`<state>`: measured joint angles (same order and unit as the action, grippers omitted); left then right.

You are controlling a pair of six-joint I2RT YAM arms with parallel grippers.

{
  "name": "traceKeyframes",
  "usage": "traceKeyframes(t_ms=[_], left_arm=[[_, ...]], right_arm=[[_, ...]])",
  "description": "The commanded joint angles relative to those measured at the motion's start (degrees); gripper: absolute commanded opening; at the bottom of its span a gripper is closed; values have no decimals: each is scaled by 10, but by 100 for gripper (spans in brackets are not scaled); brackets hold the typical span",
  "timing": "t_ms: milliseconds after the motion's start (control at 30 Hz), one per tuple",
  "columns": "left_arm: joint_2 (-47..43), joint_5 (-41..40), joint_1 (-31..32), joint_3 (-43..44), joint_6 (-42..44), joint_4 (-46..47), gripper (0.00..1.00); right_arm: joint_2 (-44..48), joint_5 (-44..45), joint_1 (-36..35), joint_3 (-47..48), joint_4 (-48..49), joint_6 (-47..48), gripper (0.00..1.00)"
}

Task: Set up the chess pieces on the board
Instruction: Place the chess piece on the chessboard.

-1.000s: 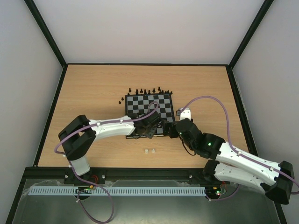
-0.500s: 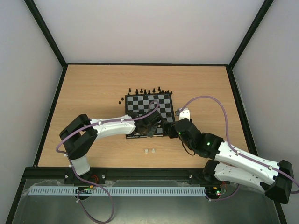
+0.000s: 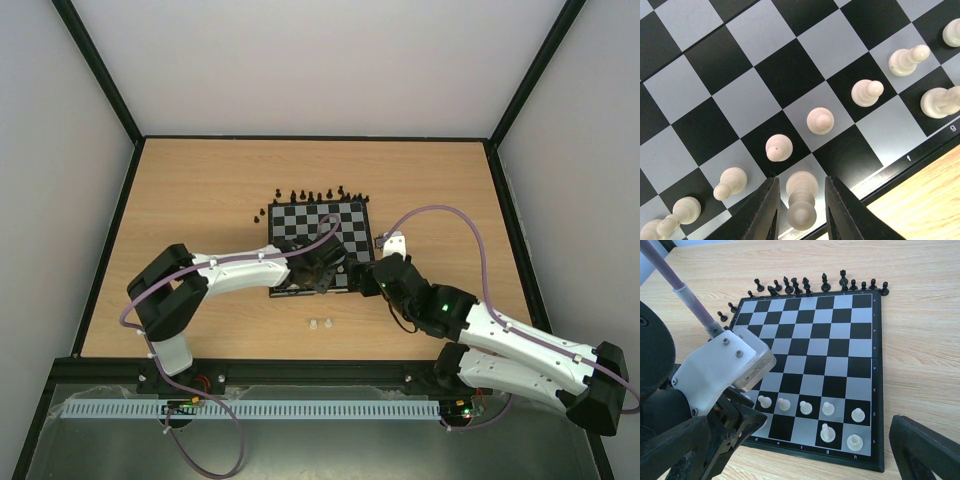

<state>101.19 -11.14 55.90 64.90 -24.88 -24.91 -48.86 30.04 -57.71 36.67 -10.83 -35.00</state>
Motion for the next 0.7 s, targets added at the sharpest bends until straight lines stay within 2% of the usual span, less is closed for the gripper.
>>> traceKeyframes(t_ms=[0,167,333,667], left_arm=[[-31,7,-2,14,-6,-10,29],[-79,6,0,9,-16,-23,35],[-143,2,2,-12,-32,-41,46],[-277,5,5,-110,-70,-64,67]], right_arm=[[0,8,1,-3,-3,-4,99],[2,8,1,-4,-3,-4,99],[0,7,1,-4,-2,-3,99],[-19,2,1,-3,3,-3,99]])
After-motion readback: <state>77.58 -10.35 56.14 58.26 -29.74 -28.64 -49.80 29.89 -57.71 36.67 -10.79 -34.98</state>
